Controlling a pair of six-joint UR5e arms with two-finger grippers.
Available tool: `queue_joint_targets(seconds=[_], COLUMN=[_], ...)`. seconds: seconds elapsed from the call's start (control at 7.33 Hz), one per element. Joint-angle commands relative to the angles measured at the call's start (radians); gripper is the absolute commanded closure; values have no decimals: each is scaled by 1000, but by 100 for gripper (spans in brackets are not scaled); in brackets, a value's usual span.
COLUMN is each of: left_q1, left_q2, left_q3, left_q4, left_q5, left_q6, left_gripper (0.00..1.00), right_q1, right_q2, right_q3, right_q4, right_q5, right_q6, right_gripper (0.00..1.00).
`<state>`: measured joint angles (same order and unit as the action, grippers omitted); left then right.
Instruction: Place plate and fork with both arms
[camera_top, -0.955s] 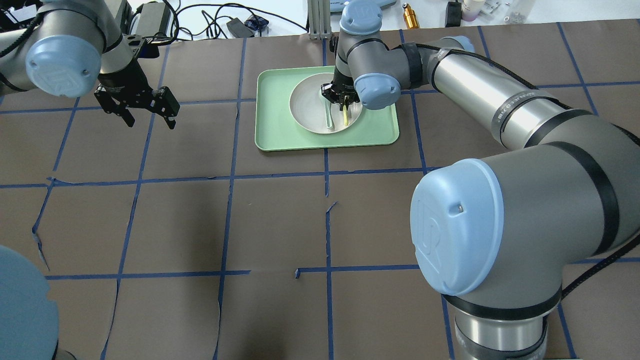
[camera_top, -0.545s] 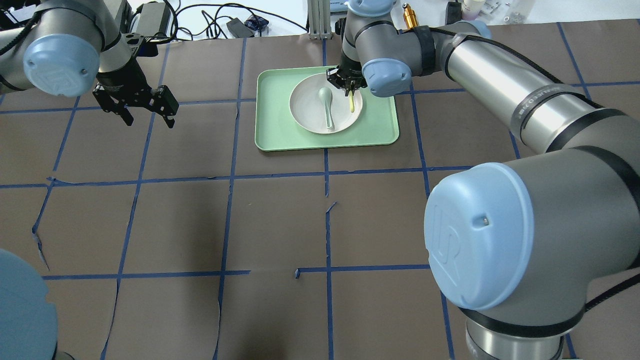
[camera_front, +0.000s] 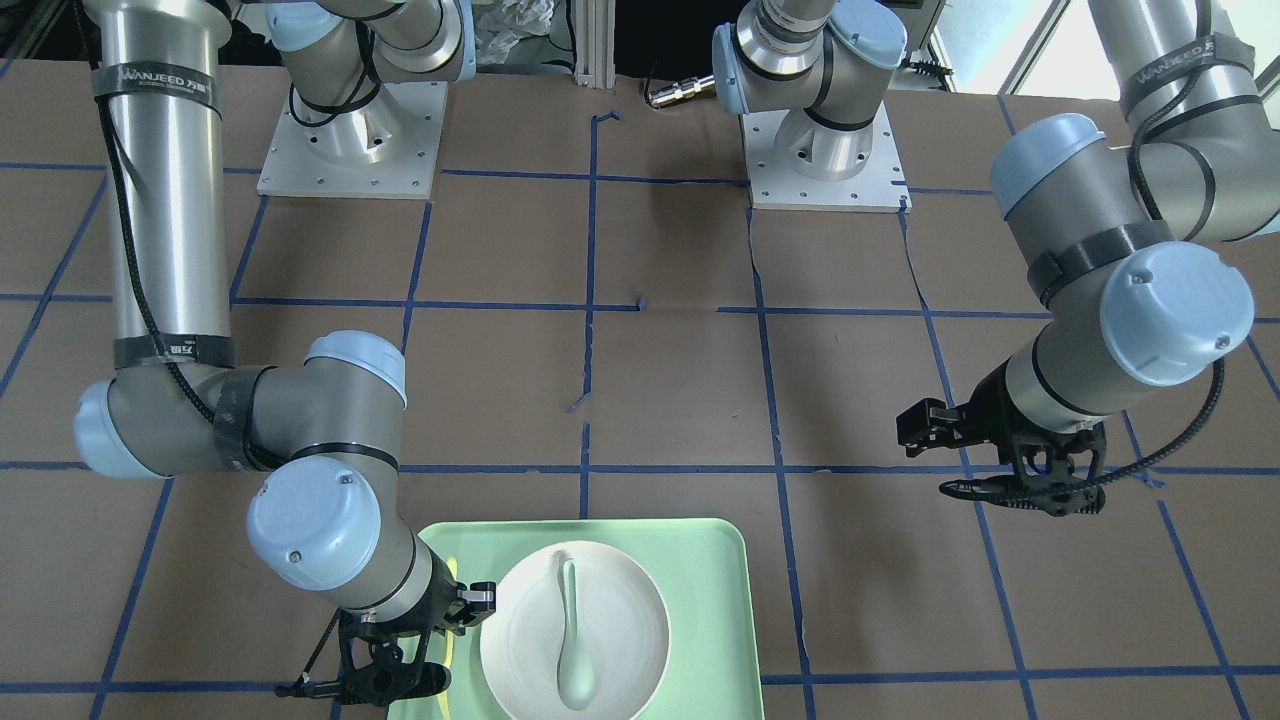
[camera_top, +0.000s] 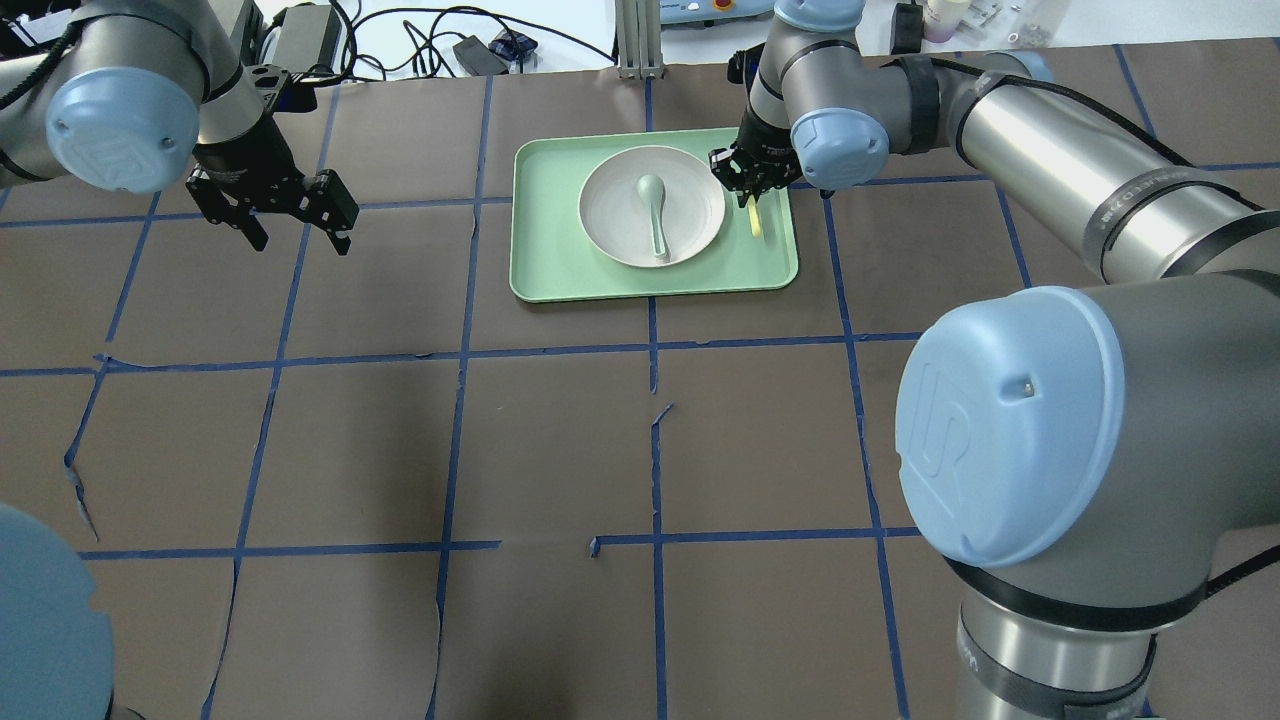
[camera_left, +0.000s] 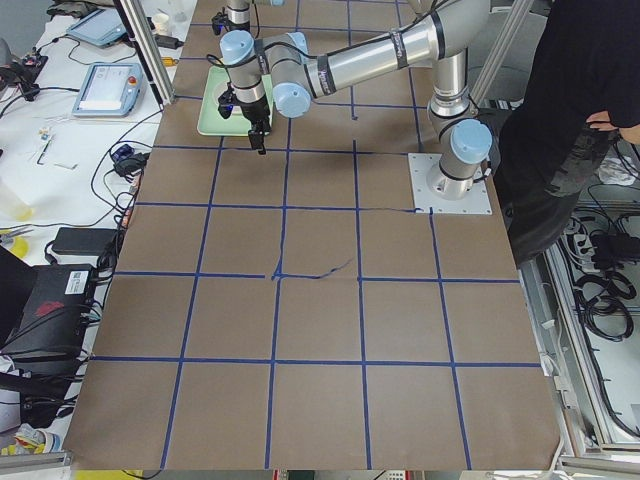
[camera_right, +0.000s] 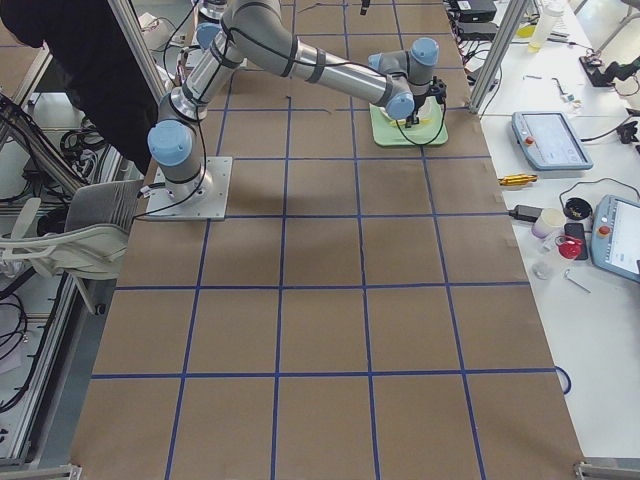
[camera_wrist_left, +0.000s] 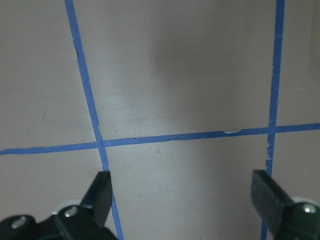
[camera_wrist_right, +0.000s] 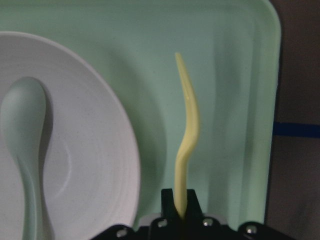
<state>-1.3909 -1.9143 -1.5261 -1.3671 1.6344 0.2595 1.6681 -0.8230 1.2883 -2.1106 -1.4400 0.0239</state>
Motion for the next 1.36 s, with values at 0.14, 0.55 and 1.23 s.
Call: queue_joint_targets(seconds=[0.14, 0.55, 1.23], left_q1=[-2, -10, -167], left_q2=[-3, 11, 136], left_q3=[-2, 3, 3], left_q4=[-1, -7, -117], left_q5=[-5, 2, 2], left_q6=[-2, -9, -328], left_gripper=[0, 0, 0], right_q1=[-2, -2, -4], right_q2=[-4, -97, -479], right_q3=[15, 29, 159], right_q4=[3, 91, 469], right_q5=[-42, -88, -145], right_q6=[-21, -12, -10], right_gripper=[0, 0, 0])
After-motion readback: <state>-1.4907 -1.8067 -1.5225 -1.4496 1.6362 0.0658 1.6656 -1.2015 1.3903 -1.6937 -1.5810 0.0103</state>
